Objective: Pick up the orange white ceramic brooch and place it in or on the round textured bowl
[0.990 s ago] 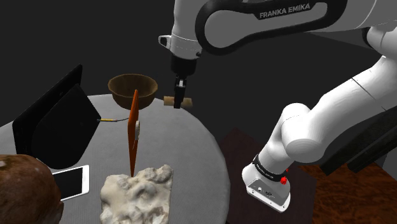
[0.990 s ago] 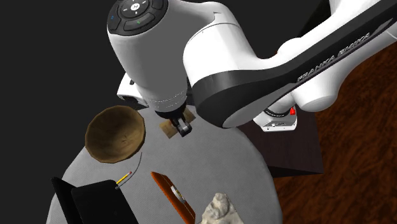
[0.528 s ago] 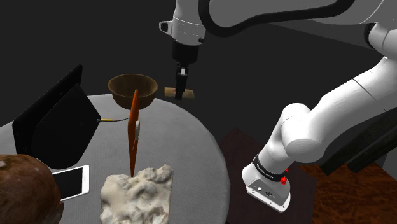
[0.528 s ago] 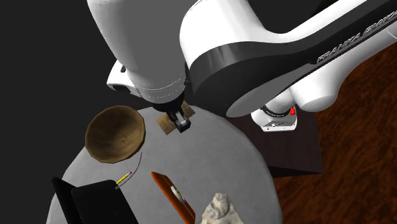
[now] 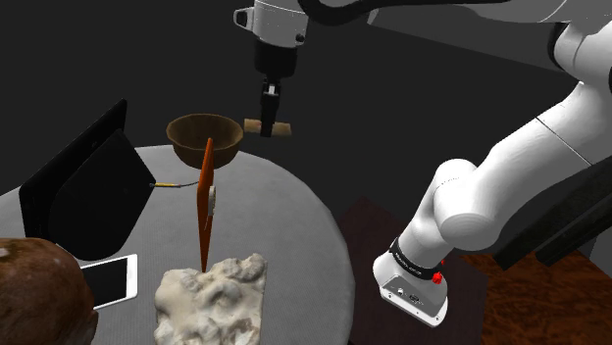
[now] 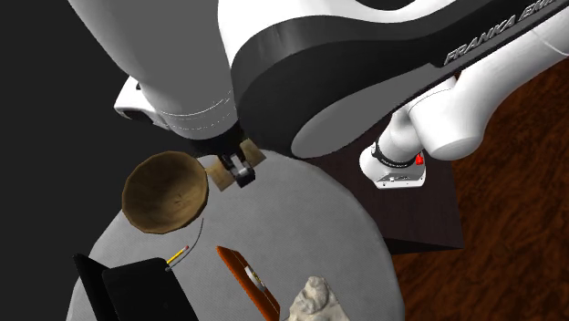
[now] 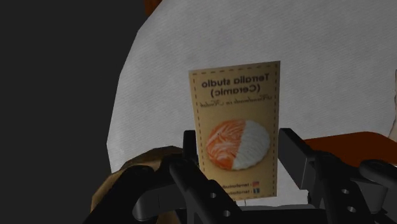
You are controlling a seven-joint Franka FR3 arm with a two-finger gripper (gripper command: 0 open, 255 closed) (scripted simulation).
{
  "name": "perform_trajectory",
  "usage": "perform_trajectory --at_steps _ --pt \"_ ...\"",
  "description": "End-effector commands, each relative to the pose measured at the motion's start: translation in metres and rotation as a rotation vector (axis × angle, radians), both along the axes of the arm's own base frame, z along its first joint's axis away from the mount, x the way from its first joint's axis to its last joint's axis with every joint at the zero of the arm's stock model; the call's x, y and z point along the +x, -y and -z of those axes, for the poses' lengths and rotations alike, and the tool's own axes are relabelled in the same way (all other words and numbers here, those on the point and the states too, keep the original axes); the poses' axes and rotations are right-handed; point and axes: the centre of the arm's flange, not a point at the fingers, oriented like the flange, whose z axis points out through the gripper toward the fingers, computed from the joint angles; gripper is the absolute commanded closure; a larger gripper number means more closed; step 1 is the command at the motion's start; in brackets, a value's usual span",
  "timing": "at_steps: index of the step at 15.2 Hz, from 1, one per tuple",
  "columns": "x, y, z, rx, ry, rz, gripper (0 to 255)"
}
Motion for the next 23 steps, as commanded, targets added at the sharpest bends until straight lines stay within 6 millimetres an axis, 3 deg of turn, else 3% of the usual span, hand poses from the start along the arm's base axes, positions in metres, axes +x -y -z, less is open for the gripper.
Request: perform_trajectory --at_steps 1,11,23 --pt "0.026 -0.008 -0.003 0.0 0.0 0.0 255" --pt "0.148 -0.047 -0.009 0.0 0.0 0.0 255" --pt "0.148 -0.047 0.054 0.0 0.0 0.0 255"
